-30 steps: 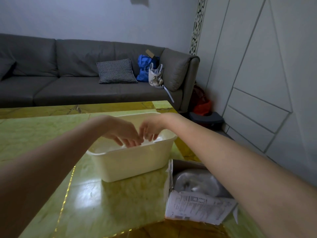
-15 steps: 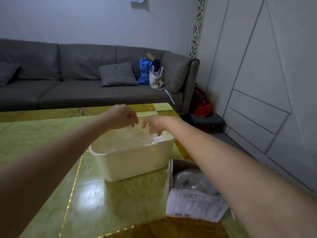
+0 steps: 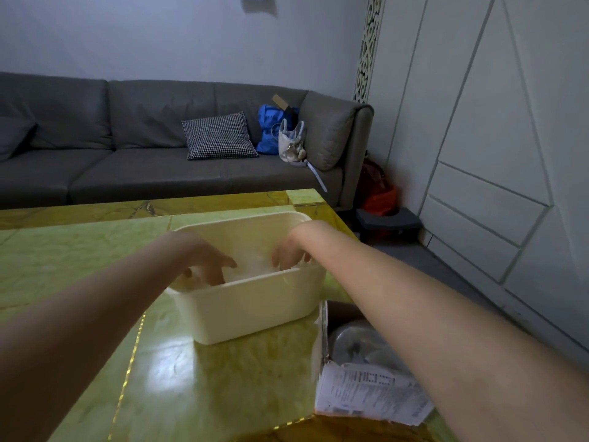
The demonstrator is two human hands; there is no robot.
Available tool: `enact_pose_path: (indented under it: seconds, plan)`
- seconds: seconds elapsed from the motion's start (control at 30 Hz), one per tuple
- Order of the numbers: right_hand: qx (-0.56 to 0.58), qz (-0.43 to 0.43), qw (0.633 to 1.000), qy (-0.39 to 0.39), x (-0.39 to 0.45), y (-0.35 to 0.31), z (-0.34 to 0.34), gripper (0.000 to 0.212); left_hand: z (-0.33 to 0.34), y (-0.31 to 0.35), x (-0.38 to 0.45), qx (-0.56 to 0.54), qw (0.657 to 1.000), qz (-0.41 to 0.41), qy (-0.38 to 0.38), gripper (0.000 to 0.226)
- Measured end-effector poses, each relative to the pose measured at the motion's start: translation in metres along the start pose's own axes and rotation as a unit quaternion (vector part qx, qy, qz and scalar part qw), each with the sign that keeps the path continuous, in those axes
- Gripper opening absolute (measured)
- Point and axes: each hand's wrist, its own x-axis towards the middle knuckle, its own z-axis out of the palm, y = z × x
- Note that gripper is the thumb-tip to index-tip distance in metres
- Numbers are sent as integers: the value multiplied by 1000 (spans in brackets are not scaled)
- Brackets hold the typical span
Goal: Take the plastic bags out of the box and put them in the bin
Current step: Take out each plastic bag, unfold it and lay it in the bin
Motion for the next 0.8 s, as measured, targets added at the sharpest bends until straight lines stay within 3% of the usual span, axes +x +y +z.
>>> enact_pose_path:
  seconds: [0.2,0.33,0.47,0.6,0.7,0.8]
  plan:
    - [-15,8,1000,-2,6,-1,0,48,-2,-3,-6,-147,988,27,-28,36]
    - [33,-2,998,57,-18,2,-7,48,-16,-2,-26,-224,969,46,91,29]
    - [96,-16,988,117,-59,11,-13,39,-30,12,-54,-274,927,97,238,28]
    - [169,-38,974,143,-110,28,-3,24,-34,46,-85,-289,901,174,273,22]
    - [191,-18,976,105,-134,42,12,8,-30,75,-97,-273,910,213,228,18]
    - [167,11,986,11,-150,49,36,14,-23,102,-107,-229,913,257,220,17]
